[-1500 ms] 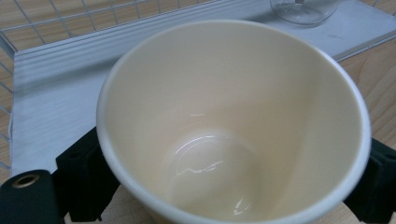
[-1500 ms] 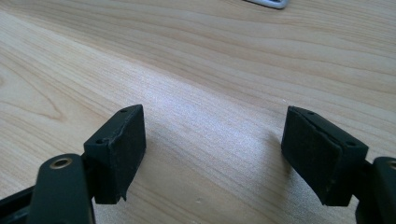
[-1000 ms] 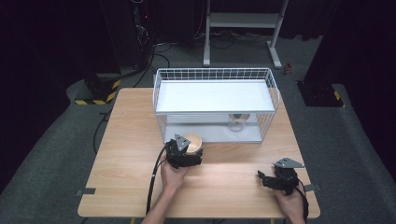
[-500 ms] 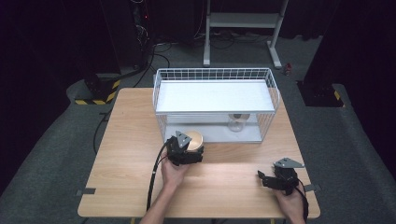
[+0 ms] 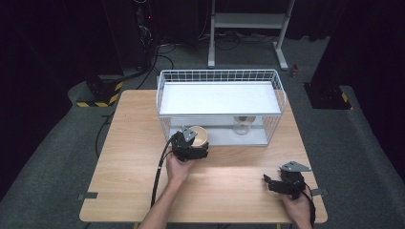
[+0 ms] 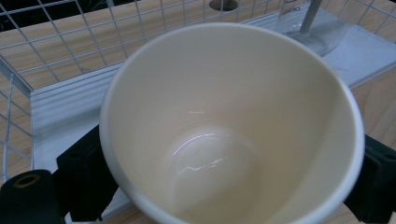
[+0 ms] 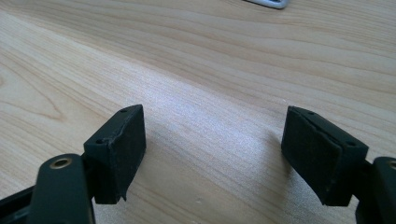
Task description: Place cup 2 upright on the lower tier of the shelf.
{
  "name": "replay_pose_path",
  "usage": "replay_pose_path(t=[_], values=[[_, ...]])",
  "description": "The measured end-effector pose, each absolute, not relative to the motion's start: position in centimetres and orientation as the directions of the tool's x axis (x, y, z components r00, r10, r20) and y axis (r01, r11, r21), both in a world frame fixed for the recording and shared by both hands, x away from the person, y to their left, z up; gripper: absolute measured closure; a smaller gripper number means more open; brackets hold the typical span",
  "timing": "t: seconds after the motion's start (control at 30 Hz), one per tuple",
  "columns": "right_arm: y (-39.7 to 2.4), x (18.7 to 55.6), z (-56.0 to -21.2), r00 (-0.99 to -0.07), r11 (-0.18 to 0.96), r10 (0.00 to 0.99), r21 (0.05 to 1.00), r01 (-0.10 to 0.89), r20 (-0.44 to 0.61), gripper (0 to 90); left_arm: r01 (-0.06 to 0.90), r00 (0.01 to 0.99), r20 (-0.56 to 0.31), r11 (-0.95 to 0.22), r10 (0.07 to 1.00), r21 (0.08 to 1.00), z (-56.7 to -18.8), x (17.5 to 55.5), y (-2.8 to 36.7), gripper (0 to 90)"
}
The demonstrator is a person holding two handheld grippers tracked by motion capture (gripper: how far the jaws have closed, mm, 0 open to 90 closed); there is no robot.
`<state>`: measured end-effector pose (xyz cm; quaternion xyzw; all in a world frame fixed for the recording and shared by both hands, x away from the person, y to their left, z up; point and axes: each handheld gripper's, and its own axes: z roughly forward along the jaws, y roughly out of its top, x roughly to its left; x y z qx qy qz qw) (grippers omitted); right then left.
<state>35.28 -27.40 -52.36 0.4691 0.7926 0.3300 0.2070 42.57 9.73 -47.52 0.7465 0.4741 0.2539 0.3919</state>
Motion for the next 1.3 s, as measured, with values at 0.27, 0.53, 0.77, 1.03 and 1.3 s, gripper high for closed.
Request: replay_pose_path(t=[0.27,0.53,0.77,1.03,1.3], values=[[-27.4,35.3,-52.4,-0.475,0.344,0.880,0.718,0.606,-0.020,22.0,0.516,0.419,0.023,-0.259,0.908,0.817,-47.7,43.4,9.8,9.3],[-27.4,35.3,-52.4,-0.475,0.344,0.880,0.718,0.606,-0.020,22.1,0.514,0.402,0.012,-0.237,0.915,0.824,-47.8,44.5,9.8,9.3],[-27.4,35.3,-52.4,-0.475,0.344,0.880,0.718,0.606,-0.020,22.0,0.498,0.395,0.017,-0.230,0.919,0.836,-48.1,44.9,9.9,9.1],[-27.4,35.3,-52.4,-0.476,0.345,0.879,0.719,0.604,-0.022,22.0,0.513,0.393,0.029,-0.245,0.919,0.823,-48.1,46.0,9.6,8.8],[-27.4,35.3,-52.4,-0.475,0.344,0.880,0.719,0.605,-0.020,22.1,0.505,0.393,0.032,-0.245,0.919,0.828,-48.2,46.2,9.7,8.6]])
